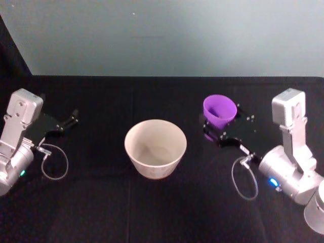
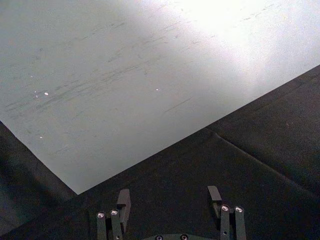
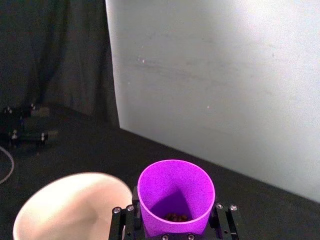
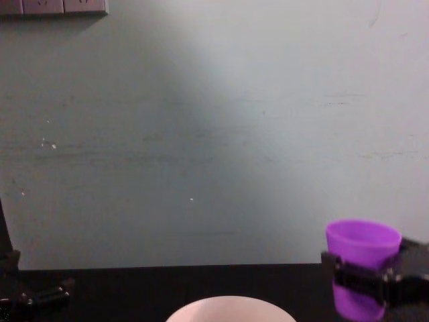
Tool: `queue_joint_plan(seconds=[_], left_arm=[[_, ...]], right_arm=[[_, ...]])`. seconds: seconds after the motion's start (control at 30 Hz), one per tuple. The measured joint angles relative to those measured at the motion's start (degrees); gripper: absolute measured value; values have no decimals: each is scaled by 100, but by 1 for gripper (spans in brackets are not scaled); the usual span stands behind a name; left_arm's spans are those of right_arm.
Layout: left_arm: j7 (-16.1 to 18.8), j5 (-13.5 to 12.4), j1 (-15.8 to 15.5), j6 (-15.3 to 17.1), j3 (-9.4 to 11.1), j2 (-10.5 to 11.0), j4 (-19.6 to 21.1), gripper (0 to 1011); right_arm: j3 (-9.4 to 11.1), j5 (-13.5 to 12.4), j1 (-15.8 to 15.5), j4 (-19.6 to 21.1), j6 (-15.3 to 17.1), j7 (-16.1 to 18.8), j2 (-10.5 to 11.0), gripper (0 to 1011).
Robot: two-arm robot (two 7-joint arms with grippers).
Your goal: Pick up the cup and pour the mung beans from the cup into the bowl.
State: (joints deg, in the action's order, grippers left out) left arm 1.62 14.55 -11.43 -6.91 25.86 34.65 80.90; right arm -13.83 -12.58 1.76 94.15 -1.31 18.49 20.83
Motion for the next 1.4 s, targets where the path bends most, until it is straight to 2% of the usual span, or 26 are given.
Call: queue_joint_plan(seconds=[0.17, 1.4], left_arm=[[0, 0, 0, 0, 0, 0, 0, 1000], [0, 0, 0, 0, 0, 0, 0, 1000]], right_arm=[[35, 26, 78, 171, 123, -61, 0, 731], [40, 20, 93, 159, 137, -93, -21, 731]])
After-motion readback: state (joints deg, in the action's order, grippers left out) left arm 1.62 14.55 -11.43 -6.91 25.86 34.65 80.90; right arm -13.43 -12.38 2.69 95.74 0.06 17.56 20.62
